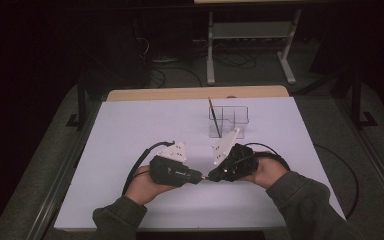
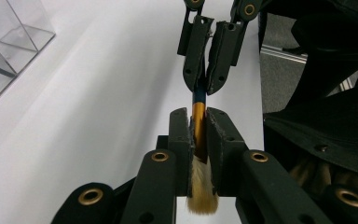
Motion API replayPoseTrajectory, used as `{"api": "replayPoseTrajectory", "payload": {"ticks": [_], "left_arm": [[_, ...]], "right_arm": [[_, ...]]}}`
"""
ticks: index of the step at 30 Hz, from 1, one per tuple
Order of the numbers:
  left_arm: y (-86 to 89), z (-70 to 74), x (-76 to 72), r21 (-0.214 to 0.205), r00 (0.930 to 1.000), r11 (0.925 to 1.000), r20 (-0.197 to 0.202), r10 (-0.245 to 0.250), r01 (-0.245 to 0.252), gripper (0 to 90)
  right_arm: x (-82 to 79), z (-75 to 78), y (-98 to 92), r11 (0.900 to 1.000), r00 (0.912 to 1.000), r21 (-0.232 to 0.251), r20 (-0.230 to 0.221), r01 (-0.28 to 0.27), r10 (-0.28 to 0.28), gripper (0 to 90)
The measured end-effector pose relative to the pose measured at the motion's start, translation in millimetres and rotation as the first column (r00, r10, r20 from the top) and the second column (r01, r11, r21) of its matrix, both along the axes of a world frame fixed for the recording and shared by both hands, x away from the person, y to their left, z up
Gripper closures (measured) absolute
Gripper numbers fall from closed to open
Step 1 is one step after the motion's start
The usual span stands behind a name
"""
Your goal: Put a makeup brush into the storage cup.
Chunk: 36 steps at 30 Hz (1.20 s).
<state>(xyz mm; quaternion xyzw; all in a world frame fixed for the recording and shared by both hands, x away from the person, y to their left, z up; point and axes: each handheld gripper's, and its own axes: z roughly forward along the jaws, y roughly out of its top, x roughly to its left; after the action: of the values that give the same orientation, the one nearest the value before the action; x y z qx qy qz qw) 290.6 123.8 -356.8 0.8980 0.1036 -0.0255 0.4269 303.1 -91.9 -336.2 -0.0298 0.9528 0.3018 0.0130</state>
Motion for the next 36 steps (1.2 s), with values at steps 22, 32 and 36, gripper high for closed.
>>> {"api": "replayPoseTrajectory", "payload": {"ticks": [22, 32, 36], "left_arm": [[0.5, 7.5, -2.0, 0.037, 0.9997, 0.9991, 0.014, -0.020, 0.020, 84.0], [-0.9, 8.9, -2.3, 0.052, 0.9993, 0.9980, 0.011, -0.036, 0.036, 84.0], [-1.7, 8.3, -2.2, 0.059, 0.9991, 0.9975, 0.012, -0.040, 0.040, 84.0]], "right_arm": [[-5.5, -0.1, 14.1, 0.9987, 0.9993, -0.044, 0.028, -0.025, 0.026, 75.9], [-5.1, -1.8, 22.2, 0.9974, 0.9990, -0.063, 0.025, -0.035, 0.036, 80.2], [-5.0, -3.1, 22.9, 0.9971, 0.9992, -0.069, 0.019, -0.033, 0.035, 81.6]]}}
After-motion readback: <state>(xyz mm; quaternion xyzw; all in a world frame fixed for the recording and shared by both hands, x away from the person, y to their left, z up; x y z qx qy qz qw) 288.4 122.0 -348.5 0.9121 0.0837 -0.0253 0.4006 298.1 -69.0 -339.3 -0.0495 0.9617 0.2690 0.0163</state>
